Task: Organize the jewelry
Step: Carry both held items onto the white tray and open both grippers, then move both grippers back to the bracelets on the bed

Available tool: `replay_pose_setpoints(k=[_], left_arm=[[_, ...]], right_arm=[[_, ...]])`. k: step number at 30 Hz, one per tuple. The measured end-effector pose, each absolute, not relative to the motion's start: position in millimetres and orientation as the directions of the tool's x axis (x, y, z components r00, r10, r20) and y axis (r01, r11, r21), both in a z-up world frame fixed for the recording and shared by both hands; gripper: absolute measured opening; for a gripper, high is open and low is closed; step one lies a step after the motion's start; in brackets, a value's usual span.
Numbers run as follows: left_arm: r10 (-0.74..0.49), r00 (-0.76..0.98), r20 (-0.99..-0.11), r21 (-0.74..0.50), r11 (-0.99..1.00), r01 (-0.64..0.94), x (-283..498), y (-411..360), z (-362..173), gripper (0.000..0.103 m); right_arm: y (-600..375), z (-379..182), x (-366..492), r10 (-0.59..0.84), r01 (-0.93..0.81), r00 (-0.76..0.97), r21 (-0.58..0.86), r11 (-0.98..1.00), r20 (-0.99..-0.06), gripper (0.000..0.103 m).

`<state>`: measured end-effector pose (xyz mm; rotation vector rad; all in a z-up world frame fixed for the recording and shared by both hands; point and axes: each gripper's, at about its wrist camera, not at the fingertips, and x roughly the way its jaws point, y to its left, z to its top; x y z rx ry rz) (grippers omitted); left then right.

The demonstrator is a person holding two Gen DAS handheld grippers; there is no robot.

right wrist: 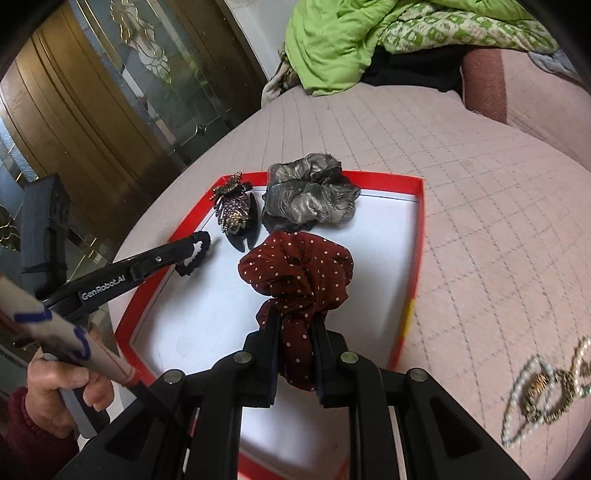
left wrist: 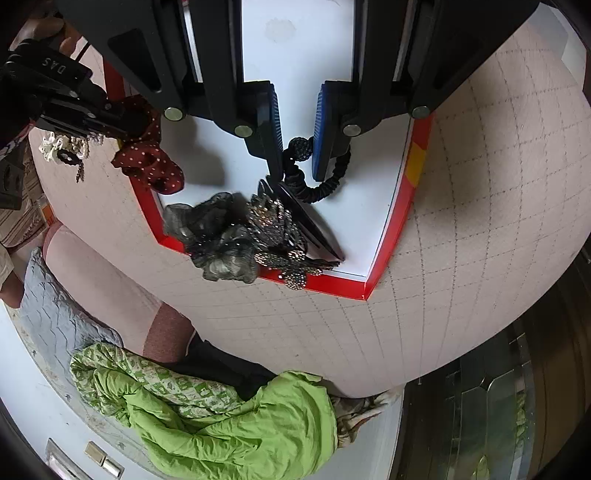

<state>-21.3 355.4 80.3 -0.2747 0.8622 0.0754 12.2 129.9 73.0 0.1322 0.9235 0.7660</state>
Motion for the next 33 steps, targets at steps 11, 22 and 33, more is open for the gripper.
replay_pose_setpoints(k=[11,22,33], left_arm=[[-0.061,0.619,-0.783,-0.228,0.954,-0.195,-4.0,368.3,66.9,0.015],[-0.070,0.615,-0.785,-0.245,0.948,-0.205,-2.0,366.4,67.5,0.030],[-0.084,0.653,-0.753,-0.259,0.949,-0.177,-13.9,343.6,94.9,0.034]], right_arm=[[146.9,59.2,34.1,0.616,-0.521,0.343,0.402,0.753,-0.709,0.019],[148.2,57.6,41.0,0.610,-0.526,0.332,0.396,0.753,-0.719,0.054],[120.9,81.2,16.9,0.656,-0.540,0.360,0.425,0.726,-0.664,0.059]])
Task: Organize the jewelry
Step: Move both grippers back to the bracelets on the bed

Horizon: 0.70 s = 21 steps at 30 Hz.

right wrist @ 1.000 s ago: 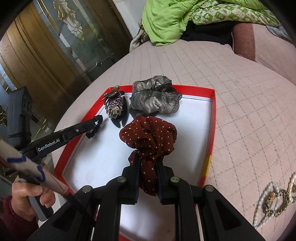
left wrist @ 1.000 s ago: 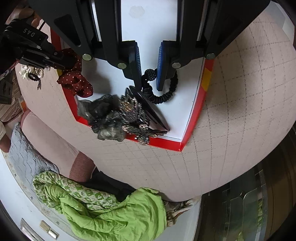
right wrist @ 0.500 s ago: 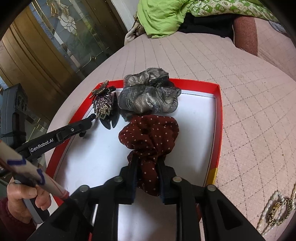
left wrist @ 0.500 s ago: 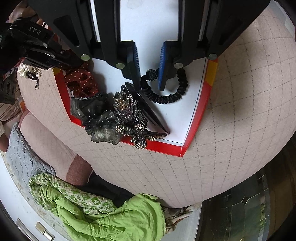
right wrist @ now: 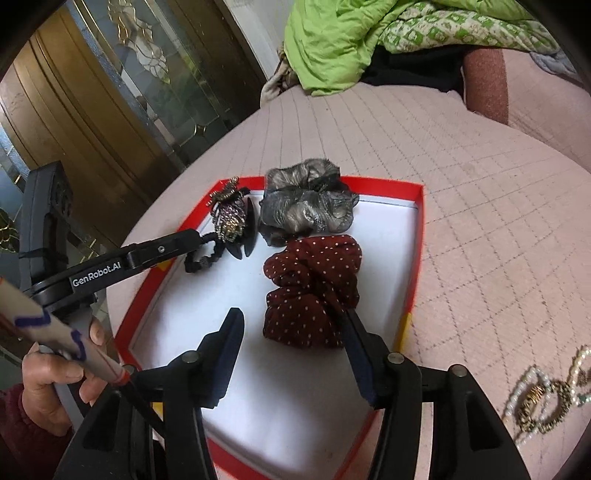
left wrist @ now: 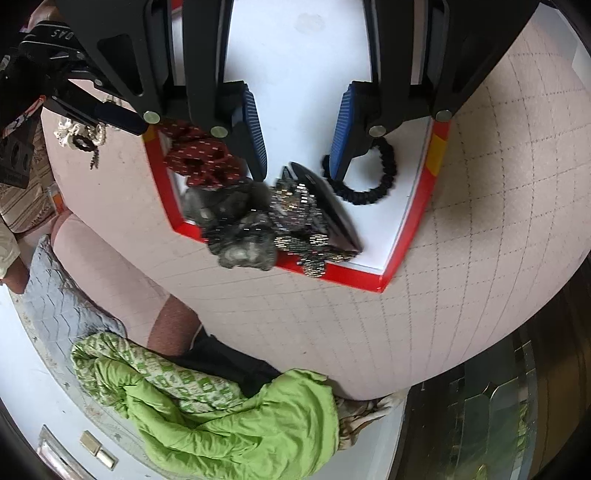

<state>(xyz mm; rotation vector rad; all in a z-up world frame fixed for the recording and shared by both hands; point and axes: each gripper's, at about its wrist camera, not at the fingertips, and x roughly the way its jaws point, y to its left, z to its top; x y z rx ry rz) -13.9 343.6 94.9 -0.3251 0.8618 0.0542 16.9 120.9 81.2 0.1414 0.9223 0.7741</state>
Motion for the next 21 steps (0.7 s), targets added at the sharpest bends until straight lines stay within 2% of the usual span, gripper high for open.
replay_pose_setpoints(k=[10,16,21], left_arm=[[-0.133,0.660,-0.740,-0.231,0.971,-0.064,-27.6,285.6,121.4,0.034],[-0.219,0.608,-0.763,-0.183,0.976,0.122,-30.3,204.9,121.5,0.034],[-0.281,0.536,-0.796,-0.142,0.948,0.286,-33.6,125.3,99.8,0.034]], right_arm=[[39.9,93.7,-16.1,0.683,-0.518,0.417,0.461,0.721,-0.600,0.059],[-63.2,78.4,-21.7,0.594,-0.358,0.536,0.475,0.804,-0.600,0.059],[-131.3,59.8,-26.3,0.540,-0.210,0.598,0.534,0.819,-0.593,0.059]])
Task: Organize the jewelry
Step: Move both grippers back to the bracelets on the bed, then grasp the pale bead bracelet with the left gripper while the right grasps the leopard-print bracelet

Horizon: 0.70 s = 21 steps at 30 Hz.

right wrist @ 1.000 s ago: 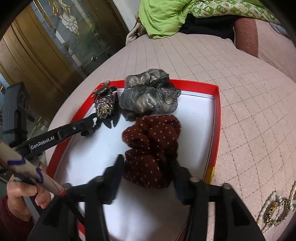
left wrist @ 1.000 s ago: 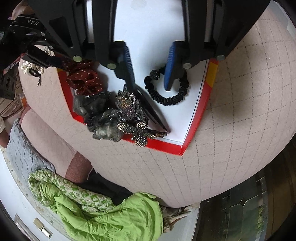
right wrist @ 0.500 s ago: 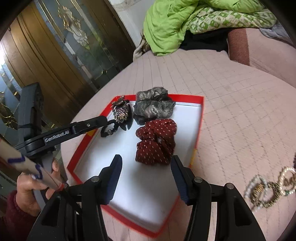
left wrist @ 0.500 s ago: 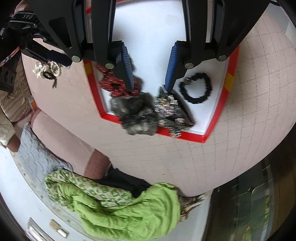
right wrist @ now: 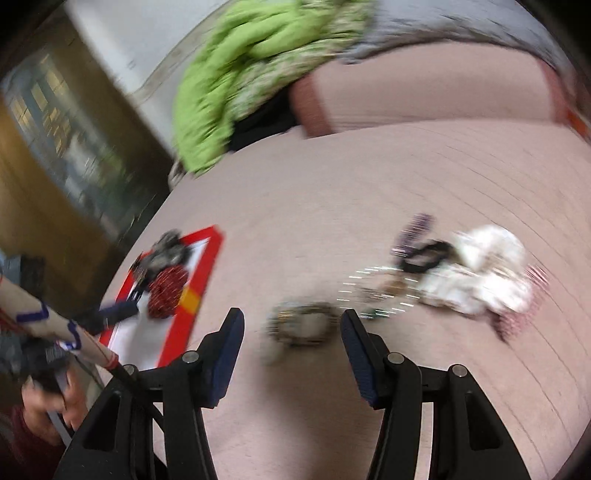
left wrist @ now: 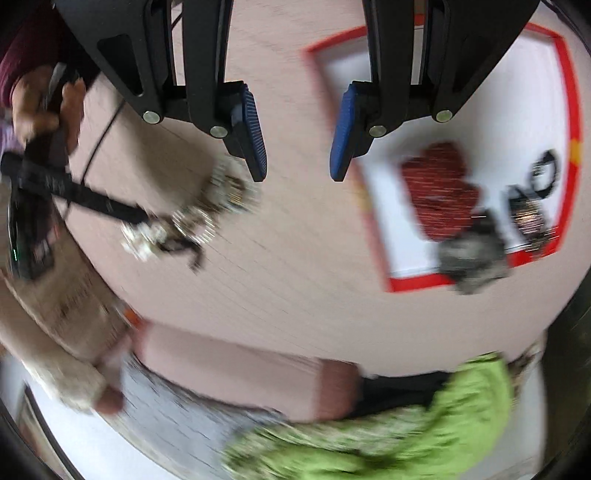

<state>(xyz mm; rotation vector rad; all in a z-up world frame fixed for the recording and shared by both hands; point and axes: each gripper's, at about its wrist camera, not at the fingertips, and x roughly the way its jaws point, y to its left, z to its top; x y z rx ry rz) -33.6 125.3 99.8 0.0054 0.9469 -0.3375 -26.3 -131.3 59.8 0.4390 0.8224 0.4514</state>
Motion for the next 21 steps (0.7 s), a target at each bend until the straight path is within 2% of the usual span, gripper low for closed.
replay_pose_setpoints(k=[3,7,10,16,21], left_arm=[[-0.303,0.492,-0.816,-0.125,0.924,0.363,-36.4,86.0,80.8,0.033],[-0.313,0.437,-0.843,-0.111,0.897,0.429,-34.8,46.0,55.5,0.025],[-0.280,0.421,-0.863,-0.081,0.899,0.431,-25.8,31.1,41.1,0.019],[-0.256,0.411,-0.875,-0.069,0.906,0.417,-9.8,20.7,22.1,0.017],[-0.234,0.424,-0.875,-0.068,0.926,0.372,-10.2,26.1,17.2,0.006]], right_arm=[[-152.7,51.1,-27.1,0.522,-0.152,0.615,0.560,0.814,-0.592,0.059],[-162.8,49.9,-23.0,0.535,-0.152,0.623,0.583,0.798,-0.571,0.059],[-164.1,48.5,-20.9,0.547,-0.158,0.621,0.594,0.789,-0.561,0.059],[-170.2,41.3,-19.5,0.558,-0.152,0.615,0.610,0.778,-0.558,0.059],[-167.4,38.4,-19.2,0.571,-0.162,0.602,0.615,0.771,-0.558,0.059]])
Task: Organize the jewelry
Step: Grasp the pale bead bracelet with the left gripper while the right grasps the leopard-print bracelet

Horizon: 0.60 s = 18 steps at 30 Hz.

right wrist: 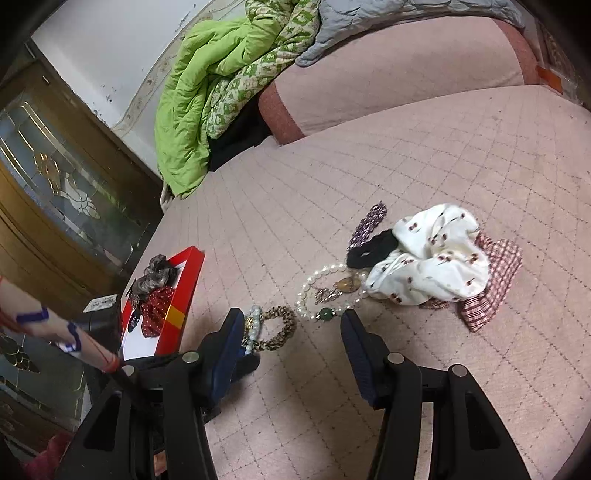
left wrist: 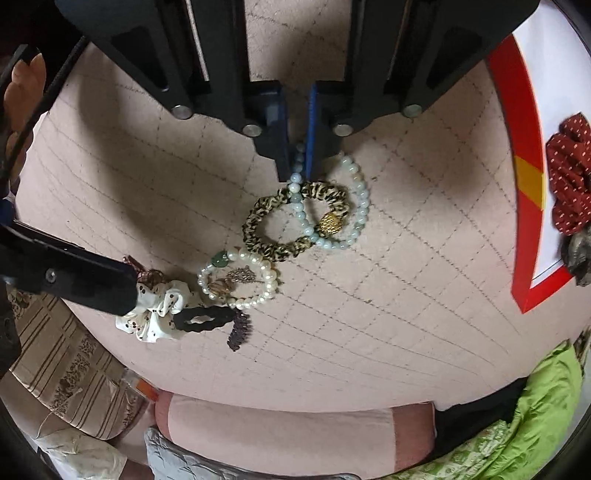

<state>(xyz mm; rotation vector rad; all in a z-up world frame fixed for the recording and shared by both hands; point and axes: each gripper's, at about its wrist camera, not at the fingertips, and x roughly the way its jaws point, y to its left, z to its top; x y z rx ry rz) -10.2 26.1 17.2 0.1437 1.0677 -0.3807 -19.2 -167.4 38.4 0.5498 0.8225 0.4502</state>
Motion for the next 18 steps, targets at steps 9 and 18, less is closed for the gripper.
replay_pose_setpoints(k=[9,18], left_arm=[[-0.306,0.440,-0.844,-0.151,0.923,0.354,-44.7,56.2,33.8,0.005],[-0.345,0.492,-0.799,-0.187,0.921,0.342,-51.0,69.5,62.5,0.006]], right_arm=[[-128.3,27.3,-13.5,0.604,-0.240,0.516,0.574,0.783,-0.608,0.034],[-89.1,8.6,8.6,0.586,-0.247,0.455,0.537,0.806,-0.670,0.033]])
